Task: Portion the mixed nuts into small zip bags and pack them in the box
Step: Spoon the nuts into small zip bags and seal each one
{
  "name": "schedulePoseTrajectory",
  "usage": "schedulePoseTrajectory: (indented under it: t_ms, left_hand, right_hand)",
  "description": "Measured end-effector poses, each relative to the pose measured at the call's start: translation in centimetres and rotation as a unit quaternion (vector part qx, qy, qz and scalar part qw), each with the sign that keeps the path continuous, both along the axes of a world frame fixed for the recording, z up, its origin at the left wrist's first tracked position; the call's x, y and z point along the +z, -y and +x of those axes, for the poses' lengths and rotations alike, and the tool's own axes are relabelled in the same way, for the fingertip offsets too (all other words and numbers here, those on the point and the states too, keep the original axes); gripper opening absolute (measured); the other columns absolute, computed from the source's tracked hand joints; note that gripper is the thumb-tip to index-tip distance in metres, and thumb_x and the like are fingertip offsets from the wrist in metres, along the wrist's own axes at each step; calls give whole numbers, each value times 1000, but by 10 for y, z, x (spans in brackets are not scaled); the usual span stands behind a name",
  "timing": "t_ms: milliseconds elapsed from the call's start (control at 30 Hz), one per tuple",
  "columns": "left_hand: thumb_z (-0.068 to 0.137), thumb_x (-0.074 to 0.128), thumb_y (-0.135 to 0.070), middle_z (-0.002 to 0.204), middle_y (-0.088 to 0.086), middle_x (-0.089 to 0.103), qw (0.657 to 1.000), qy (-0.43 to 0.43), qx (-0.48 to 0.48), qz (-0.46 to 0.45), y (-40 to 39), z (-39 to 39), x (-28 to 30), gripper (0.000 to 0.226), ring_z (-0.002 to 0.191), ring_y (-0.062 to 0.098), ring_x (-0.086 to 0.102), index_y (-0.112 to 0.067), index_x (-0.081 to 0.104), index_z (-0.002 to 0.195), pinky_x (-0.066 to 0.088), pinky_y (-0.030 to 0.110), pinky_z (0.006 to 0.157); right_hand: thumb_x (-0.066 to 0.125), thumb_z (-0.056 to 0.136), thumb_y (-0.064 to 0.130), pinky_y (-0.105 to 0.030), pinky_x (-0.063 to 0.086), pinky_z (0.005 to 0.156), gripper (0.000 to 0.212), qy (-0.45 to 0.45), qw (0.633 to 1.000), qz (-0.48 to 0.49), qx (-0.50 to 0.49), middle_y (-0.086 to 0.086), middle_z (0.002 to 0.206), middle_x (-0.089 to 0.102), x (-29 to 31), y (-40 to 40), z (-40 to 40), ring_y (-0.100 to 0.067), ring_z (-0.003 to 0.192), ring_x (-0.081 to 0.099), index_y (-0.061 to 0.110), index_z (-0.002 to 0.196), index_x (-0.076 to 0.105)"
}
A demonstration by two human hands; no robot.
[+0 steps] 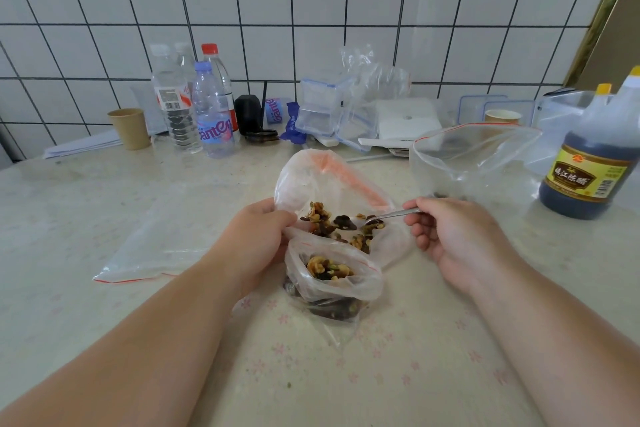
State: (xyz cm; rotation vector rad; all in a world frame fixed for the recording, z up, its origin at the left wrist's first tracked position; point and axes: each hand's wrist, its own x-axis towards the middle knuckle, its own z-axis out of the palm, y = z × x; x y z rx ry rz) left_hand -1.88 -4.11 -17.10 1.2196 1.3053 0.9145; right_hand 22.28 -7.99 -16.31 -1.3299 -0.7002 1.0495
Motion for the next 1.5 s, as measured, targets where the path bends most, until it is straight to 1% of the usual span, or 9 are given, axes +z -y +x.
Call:
schedulePoseTrajectory:
  t_ms: [333, 567, 800, 867, 933, 1033, 1100, 1300, 1500]
  left_hand:
    - [99, 55, -15, 98, 2, 83, 1000, 5, 1, -13, -2, -1, -1, 21, 91, 26, 79, -22, 67, 115, 61, 50, 94]
    - [99, 57, -16, 104, 9, 81, 1000, -10, 12, -21, -1, 0, 1, 34, 100, 33, 77, -19, 63, 132, 59, 53, 96]
    - [100, 56, -18, 107, 8, 80, 1000, -18, 13, -22, -2, 2, 1, 32, 102, 34, 75, -19, 62, 132, 59, 54, 98]
    - [100, 56, -17, 102, 7, 81, 1000, -10, 10, -25, -3, 1, 0, 27, 101, 34, 76, -19, 64, 126, 59, 54, 97]
    - [99, 57, -18, 93, 5, 82, 1000, -12, 10, -25, -3, 0, 0, 21, 98, 34, 77, -21, 68, 117, 60, 55, 95]
    - [98, 58, -17, 92, 6, 82, 1000, -8, 8, -14, -2, -1, -2, 17, 98, 36, 77, -22, 69, 109, 59, 57, 97]
    - [98, 58, -17, 97, 6, 82, 1000, 6, 4, -14, -2, -2, -2, 17, 98, 35, 78, -23, 67, 110, 60, 56, 95]
    - [101, 56, -17, 98, 0, 83, 1000, 26, -10, -13, -3, -1, -2, 20, 89, 25, 80, -24, 61, 119, 61, 49, 93]
    - [102, 55, -19, 96, -1, 83, 1000, 17, -9, -1, 0, -1, 0, 12, 86, 22, 80, -28, 61, 106, 62, 48, 92]
  right_hand:
    - [51, 98, 13, -16, 32, 36, 28, -100, 992, 41, 57, -3, 50, 56, 15, 9, 4, -7, 39, 44, 4, 76, 66]
    - [55, 98, 13, -19, 39, 44, 32, 29, 983, 117, 138, -7, 57, 60, 22, 24, -2, -12, 47, 47, 8, 74, 75]
    - [58, 91, 24, -19, 47, 60, 21, 245, 909, 242, 234, -6, 73, 70, 25, 37, 1, -12, 63, 58, 23, 88, 79]
    - [59, 91, 24, -19, 49, 62, 21, 270, 896, 261, 239, -7, 76, 72, 25, 38, 2, -12, 65, 60, 26, 89, 79]
    - [59, 92, 25, -21, 49, 63, 20, 249, 903, 271, 222, -8, 76, 72, 23, 37, 4, -14, 65, 60, 24, 91, 79]
    - [59, 90, 26, -22, 49, 63, 21, 146, 942, 256, 163, -6, 74, 70, 23, 31, 8, -15, 64, 58, 20, 91, 79]
    - [59, 92, 25, -25, 50, 66, 21, 130, 957, 229, 121, -4, 74, 71, 22, 27, 10, -13, 64, 59, 21, 91, 80]
    - [60, 97, 16, -29, 50, 71, 25, 207, 963, 139, 100, -2, 80, 76, 10, 21, 7, -9, 69, 65, 29, 88, 80]
    - [67, 88, 19, -28, 54, 70, 24, 308, 941, 77, 115, 5, 77, 76, 7, 20, 7, -5, 68, 68, 39, 81, 79]
